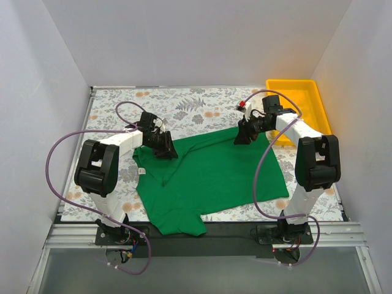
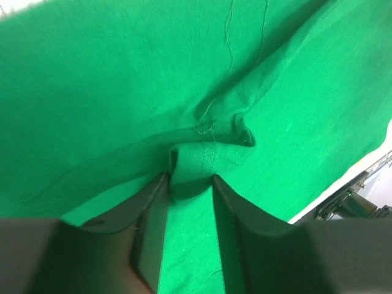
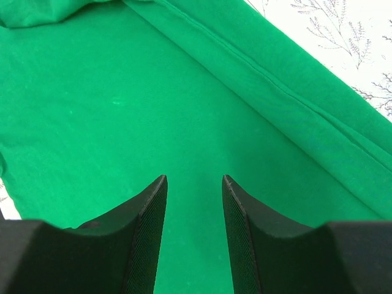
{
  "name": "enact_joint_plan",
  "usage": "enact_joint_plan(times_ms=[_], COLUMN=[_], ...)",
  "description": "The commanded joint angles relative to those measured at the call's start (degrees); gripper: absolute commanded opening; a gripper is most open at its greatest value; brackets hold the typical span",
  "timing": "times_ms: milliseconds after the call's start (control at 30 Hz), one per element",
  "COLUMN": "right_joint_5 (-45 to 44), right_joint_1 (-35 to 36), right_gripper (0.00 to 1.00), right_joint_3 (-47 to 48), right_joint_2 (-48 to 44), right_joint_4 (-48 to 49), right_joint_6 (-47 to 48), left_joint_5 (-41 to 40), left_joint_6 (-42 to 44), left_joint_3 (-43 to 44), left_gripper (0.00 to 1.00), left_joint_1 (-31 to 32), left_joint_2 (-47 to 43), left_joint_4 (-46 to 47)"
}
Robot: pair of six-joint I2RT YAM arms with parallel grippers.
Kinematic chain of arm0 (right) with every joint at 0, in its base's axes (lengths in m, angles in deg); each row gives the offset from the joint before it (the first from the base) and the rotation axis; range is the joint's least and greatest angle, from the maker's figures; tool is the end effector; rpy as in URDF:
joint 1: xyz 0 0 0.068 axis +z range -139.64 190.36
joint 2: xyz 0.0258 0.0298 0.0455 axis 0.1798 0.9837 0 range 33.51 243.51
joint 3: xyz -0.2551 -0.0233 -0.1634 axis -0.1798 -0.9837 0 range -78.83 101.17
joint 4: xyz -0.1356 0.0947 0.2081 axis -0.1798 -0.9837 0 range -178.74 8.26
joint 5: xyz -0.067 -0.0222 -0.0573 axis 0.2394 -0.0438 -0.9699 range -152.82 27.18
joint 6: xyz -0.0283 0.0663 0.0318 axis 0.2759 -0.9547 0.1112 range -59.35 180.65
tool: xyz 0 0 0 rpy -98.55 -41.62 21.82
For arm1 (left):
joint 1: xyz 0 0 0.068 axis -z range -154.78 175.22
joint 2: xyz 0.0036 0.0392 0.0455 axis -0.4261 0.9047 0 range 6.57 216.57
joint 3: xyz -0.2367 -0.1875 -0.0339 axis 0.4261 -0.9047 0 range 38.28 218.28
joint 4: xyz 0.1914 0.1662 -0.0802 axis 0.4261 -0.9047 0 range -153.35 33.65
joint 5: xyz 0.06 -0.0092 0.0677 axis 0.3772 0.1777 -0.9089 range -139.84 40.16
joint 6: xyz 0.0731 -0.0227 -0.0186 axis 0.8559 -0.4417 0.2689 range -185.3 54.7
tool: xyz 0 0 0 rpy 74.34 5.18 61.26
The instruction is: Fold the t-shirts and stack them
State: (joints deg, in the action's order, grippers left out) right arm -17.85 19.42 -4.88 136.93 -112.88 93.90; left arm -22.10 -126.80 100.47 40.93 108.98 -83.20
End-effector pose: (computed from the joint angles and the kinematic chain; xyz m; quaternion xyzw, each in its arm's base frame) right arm 0.3829 0.1095 0.2247 -0.4131 0.7985 0.3125 0.3067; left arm 0.3430 -0.1291 0.1640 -0.3262 0.8950 -0.3041 0.0042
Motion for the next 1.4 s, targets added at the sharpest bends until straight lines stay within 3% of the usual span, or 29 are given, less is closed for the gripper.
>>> enact_joint_plan(times_ms=[0, 233, 400, 1067, 1367], right_joint_5=[2.2, 2.5, 2.8, 0.6, -10.2], right_joint_1=[-0.6, -1.2, -1.7, -4.7, -6.1], right_gripper=[0.49, 0.49, 0.48, 0.49, 0.47], right_joint_3=[-0.6, -0.7, -0.7, -0.8, 0.0], right_joint_2=[-3.0, -3.1, -3.5, -3.6, -2.8], right_joint_4=[0.9, 0.9, 0.8, 1.6, 7.8], right_joint_6=[-0.1, -0.1, -0.2, -0.9, -9.5], left_joint_5=[2.0, 4.1, 4.4, 5.4, 4.2], left_joint_6=[0.9, 1.1, 1.4, 0.4, 0.5], left_joint_3=[-1.0, -1.7, -2.6, -6.5, -7.6], left_gripper=[0.30, 0.17, 0.00, 0.00, 0.00], left_joint_1=[0.8, 2.4, 3.3, 6.9, 7.3], left_joint_2=[-3.8, -4.9, -5.5, -9.7, -9.5], left_joint_4=[-0.4, -0.4, -0.3, -0.3, -0.7])
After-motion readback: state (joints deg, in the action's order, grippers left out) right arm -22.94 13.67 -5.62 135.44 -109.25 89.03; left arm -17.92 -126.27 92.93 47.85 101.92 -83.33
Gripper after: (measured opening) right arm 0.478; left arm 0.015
